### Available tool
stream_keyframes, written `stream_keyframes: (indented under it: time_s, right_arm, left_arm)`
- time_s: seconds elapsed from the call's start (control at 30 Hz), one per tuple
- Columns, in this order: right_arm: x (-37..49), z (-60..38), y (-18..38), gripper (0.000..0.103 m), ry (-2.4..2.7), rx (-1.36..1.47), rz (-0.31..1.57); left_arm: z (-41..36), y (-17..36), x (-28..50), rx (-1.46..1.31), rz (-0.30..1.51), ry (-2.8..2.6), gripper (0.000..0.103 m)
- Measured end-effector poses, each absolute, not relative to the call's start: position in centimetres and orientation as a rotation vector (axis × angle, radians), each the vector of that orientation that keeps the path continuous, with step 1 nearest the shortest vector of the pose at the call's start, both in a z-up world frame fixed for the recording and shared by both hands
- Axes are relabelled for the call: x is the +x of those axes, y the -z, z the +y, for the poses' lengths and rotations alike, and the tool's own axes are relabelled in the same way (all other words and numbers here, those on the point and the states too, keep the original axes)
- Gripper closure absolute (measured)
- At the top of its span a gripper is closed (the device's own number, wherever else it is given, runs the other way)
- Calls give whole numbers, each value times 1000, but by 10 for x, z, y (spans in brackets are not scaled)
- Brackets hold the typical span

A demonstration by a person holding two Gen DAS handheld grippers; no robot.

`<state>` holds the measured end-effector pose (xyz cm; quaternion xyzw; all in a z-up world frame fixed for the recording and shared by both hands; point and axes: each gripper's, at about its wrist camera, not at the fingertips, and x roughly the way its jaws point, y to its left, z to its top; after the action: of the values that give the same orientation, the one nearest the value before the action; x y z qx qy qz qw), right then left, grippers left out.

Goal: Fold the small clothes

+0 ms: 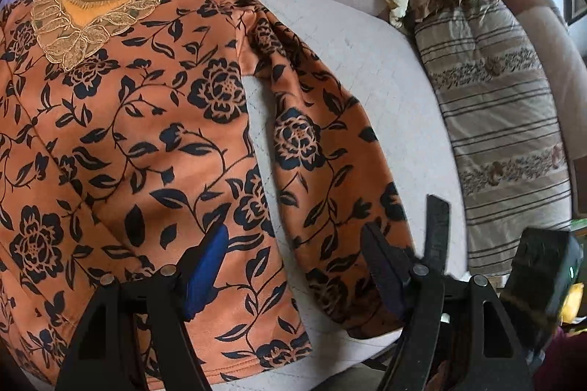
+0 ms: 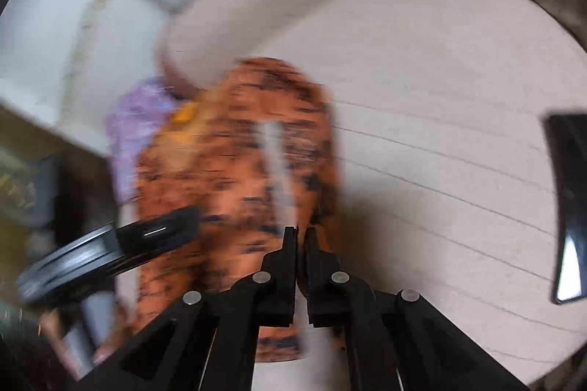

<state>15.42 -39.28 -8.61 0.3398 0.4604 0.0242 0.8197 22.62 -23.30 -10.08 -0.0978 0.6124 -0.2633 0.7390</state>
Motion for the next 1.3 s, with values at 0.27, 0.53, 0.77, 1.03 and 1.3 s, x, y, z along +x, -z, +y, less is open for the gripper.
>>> stream_keyframes:
  time_s: [0.27,0.53,0.77,1.03,1.3]
  right_arm:
    - [174,-320,70,98,-280,610,991]
    - [190,-282,89,98,-371,526,1058]
    - [194,-300,109,95,-428,657,1108]
    - [200,-344,137,38,-219,825,1117]
    - [211,-365,166,38,-55,893,1155]
  left_arm:
    - [-212,105,244,-285,1400,614,28]
    - [-183,148,247,-343,1497,634,88]
    - [-128,155,266,-482,1490,700,100]
    - [-96,160,253,-423,1449,572,44]
    - [-131,174,178,-218,1512,617,36]
